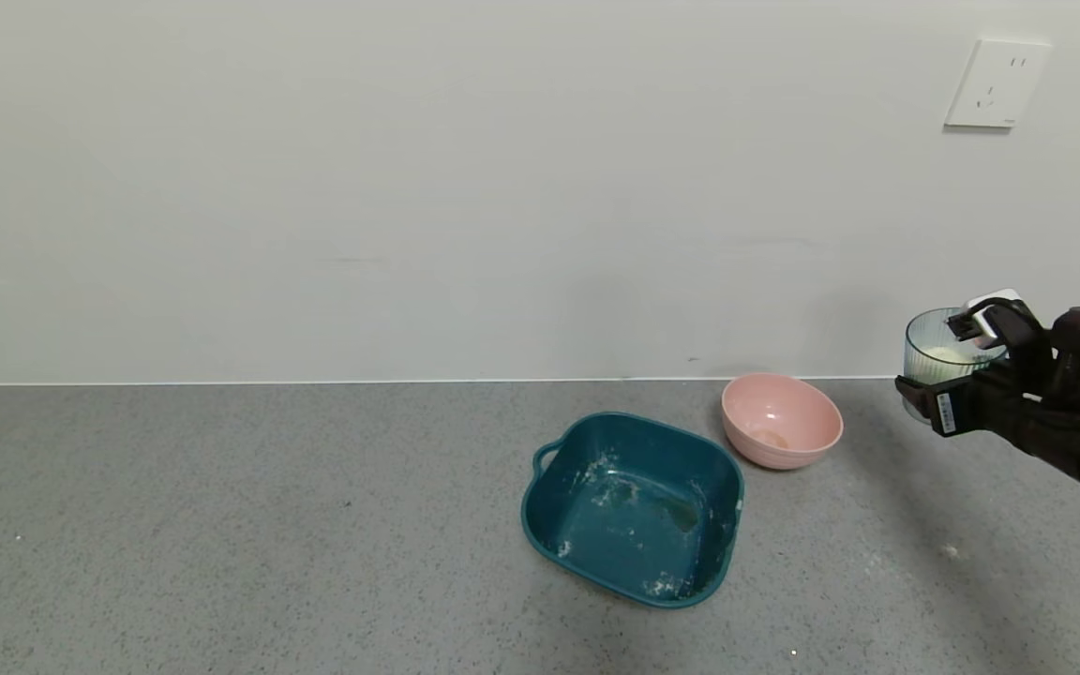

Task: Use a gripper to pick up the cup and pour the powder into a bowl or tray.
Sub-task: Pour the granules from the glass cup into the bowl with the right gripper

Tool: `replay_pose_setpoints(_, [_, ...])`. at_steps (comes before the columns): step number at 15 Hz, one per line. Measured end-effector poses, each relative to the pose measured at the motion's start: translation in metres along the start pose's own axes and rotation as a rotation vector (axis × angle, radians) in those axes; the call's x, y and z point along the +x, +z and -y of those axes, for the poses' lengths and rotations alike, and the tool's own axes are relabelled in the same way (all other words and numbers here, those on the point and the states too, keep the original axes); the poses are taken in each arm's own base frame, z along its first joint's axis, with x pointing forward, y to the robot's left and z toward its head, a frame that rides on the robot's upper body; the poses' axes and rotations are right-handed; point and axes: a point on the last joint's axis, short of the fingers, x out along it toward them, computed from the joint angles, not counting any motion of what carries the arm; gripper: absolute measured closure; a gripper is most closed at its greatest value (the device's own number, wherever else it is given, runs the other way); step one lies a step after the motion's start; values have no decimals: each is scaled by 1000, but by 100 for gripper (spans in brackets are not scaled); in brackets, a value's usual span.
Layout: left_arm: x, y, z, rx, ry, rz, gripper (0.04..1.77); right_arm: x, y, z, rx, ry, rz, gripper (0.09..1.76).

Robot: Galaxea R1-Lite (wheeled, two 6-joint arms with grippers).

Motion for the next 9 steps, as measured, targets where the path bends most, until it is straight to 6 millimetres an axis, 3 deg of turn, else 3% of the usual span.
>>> replay_pose_setpoints(9, [0,0,0,0,0,0,9,21,17,-7,-176,-8,-42,51])
